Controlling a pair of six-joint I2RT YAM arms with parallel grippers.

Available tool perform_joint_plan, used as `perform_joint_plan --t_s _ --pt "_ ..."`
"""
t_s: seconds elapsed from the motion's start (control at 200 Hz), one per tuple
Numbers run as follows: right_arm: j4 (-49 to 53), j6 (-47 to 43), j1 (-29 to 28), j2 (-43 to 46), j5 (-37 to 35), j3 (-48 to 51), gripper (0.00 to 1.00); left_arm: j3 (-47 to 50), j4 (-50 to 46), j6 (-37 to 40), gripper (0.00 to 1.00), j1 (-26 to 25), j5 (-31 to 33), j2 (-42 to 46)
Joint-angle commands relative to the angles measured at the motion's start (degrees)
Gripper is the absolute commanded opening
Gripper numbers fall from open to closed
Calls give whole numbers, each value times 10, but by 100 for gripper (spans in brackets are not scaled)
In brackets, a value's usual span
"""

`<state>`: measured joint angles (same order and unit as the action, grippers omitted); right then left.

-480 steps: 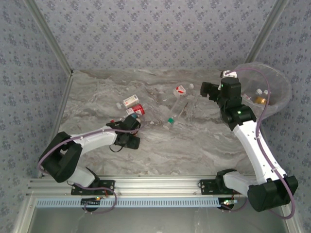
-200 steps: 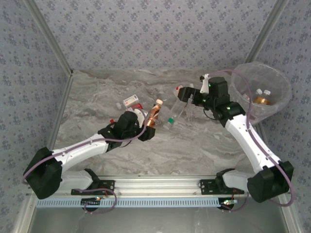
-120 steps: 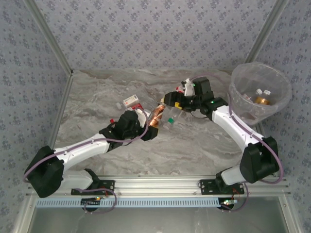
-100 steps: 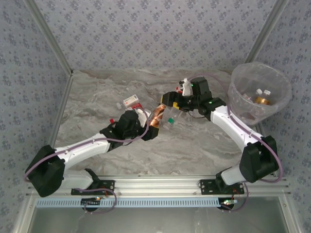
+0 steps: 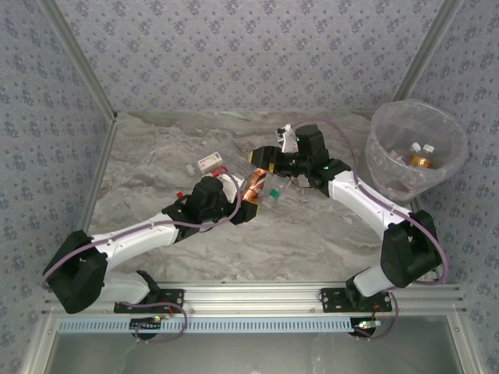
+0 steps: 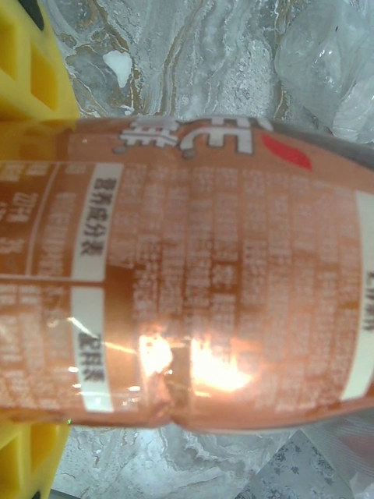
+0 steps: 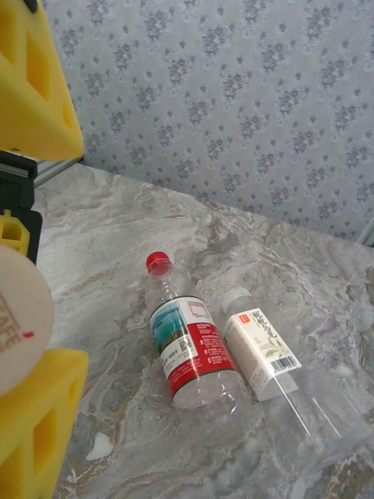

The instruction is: Put the plastic bottles in the bin

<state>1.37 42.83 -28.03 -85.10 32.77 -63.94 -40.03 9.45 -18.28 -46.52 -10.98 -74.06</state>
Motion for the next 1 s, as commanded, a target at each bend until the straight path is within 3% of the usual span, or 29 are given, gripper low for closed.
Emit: perform_joint_plan --t_s 0.0,0.26,0.48,0.59,0.835,0.994 --pt "-27 8 -3 -2 -13 8 61 -20 30 -8 38 -3 -8 -3" --pt "-24 1 -4 -2 -25 12 25 -21 26 -7 39 -3 -6 -4" --pt "-23 5 -4 3 -34 18 11 -24 21 -7 42 -4 -6 -8" --pt "-23 1 -3 11 -42 22 0 -34 5 -11 53 -3 -3 -13" --pt "-9 -9 -3 28 -70 31 0 -51 -26 2 85 -3 -8 -21" --pt "21 -31 2 39 -96 25 0 -48 -21 3 97 -3 -4 -12"
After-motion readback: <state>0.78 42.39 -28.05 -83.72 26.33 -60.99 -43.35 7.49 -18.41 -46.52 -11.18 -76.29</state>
